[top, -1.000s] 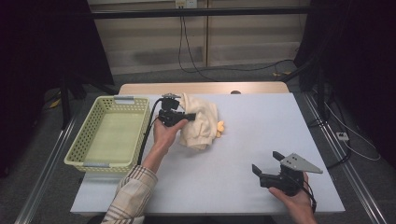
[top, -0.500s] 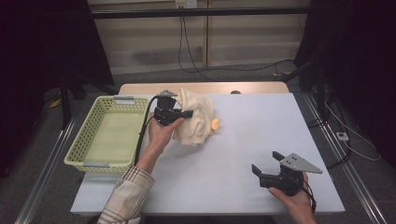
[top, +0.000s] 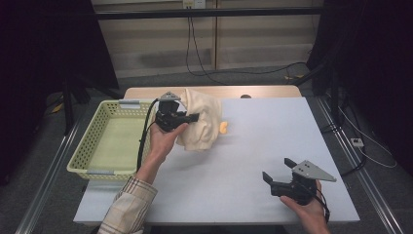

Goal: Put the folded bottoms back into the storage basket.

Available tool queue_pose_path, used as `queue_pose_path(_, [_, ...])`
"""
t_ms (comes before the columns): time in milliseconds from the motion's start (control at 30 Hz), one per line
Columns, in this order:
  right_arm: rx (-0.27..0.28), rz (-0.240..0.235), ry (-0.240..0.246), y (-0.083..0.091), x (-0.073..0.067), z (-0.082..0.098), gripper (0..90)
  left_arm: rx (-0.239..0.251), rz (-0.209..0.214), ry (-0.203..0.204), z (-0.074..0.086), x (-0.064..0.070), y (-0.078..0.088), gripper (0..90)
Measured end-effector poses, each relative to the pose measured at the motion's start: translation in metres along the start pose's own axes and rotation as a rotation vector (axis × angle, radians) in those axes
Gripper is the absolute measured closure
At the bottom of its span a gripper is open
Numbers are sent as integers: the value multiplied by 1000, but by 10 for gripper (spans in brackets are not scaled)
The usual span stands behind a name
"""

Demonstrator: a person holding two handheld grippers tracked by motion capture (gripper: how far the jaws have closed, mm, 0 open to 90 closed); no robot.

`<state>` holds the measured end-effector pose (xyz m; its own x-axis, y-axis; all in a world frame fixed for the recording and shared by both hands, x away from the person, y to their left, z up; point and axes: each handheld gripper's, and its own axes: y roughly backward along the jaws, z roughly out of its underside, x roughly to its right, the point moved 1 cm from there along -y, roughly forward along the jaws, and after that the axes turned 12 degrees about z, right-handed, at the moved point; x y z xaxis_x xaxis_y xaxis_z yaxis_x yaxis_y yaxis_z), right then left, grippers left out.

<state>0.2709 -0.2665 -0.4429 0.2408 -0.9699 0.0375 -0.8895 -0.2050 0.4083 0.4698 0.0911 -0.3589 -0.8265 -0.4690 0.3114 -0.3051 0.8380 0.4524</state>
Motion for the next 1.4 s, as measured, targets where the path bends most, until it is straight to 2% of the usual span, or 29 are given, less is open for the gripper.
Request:
queue_pose_path(233, [1,-1,-1,0,0,0,83,20,2,-22,-2,5,14,754])
queue_pose_path(500, [1,-3,3,0,-1,0,83,19,17,-42,-1,10,23,754])
queue_pose_path(733, [2,-3,2,0,-1,0,83,28,4,-62,-3,13,33,754])
queue_pose_path(900, [1,-3,5,0,-1,0,84,29,-26,-69,-4,13,42,754])
queue_pose_path(1200, [3,-6,4,0,-1,0,87,32,-27,-57,-3,12,52,754])
queue_pose_path(1400, [8,-5,4,1,-1,0,87,40,-35,-79,-4,17,60,754])
